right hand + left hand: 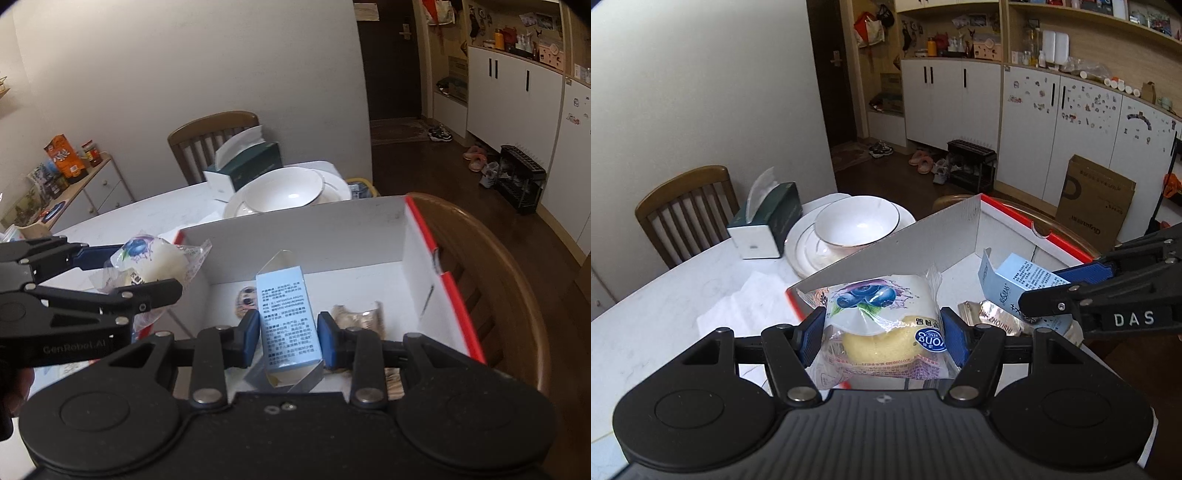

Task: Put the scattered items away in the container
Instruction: 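Carry the white box and bread bag into the red box and open both tools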

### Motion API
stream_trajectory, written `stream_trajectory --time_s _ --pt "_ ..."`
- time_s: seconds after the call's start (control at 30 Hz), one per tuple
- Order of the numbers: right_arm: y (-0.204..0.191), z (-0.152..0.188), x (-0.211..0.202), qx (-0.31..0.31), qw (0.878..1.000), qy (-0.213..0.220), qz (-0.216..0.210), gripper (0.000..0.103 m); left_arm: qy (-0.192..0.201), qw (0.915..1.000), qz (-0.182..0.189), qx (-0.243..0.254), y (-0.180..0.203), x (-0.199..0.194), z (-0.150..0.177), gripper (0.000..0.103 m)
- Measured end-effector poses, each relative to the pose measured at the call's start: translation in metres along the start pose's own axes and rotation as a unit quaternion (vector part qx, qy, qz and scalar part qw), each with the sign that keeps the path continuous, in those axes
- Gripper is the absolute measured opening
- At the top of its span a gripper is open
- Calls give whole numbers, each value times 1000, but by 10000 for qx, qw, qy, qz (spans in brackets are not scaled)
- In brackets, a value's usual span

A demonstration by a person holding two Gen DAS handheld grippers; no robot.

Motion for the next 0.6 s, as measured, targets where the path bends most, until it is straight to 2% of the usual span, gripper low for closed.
stream_trajectory --time_s 0.27,0.6 --pt "26 1 15 22 9998 -91 192 33 -339 9991 144 197 18 43 -11 65" --pt "49 6 34 -29 9990 -232 374 33 -896 9952 196 338 30 95 -6 65"
Point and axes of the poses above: each gripper's, at about its wrist camera, not at the fingertips, and x roughly the way its jaws point, y to its right, z to its underside, the point moved 6 cm from there along x, roughly the way its jaws point, and after that the axes turned 6 degrees about -x, right-handed, at the moved point
